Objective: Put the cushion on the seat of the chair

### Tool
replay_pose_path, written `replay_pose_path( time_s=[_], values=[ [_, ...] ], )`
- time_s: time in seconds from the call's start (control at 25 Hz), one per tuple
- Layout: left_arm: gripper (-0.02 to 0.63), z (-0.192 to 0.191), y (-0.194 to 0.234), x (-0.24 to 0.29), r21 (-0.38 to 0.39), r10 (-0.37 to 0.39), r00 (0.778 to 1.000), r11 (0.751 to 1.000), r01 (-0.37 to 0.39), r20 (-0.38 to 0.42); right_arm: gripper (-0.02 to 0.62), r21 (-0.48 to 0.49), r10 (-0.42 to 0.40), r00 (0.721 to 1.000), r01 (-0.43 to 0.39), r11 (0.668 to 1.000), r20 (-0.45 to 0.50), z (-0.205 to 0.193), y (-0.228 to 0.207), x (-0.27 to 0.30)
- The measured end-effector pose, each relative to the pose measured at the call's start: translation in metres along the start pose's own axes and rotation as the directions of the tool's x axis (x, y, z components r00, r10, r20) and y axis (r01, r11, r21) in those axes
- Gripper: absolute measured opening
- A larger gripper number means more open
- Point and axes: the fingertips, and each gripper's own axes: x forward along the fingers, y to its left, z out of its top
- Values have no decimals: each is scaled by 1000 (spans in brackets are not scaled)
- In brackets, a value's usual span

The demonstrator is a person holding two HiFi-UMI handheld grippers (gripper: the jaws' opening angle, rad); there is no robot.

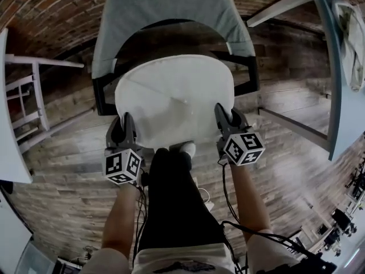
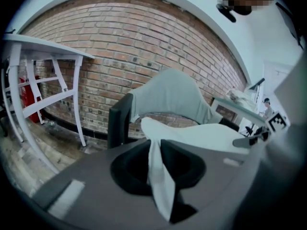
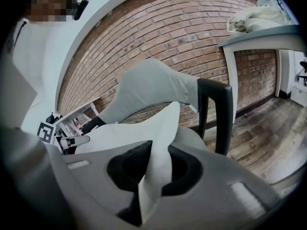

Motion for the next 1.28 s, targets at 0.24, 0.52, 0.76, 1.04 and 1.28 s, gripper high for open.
replay_pose_path(
  time_s=[0.24, 0.52, 0.76, 1.04, 1.28],
  values=[
    [49, -22, 7, 30, 34, 4, 1000, 999, -3, -21, 49, 12, -6, 1000, 6, 1000, -1, -19, -19, 22],
    [51, -46, 19, 58, 13, 22, 997, 1000, -21, -78, 51, 47, 5, 999, -3, 999, -35, -41, -40, 46],
    [54, -67, 30, 68, 40, 67, 991, 997, -63, -119, 53, 36, -35, 997, 37, 999, -67, -57, -55, 54],
    [58, -95, 40, 81, 44, 119, 975, 993, -113, -189, 67, 63, -82, 992, 88, 994, -94, -79, -74, 68],
    [57, -97, 40, 83, 79, 125, 973, 991, -112, -193, 78, 83, -76, 994, 83, 993, -79, -79, -75, 67]
  ],
)
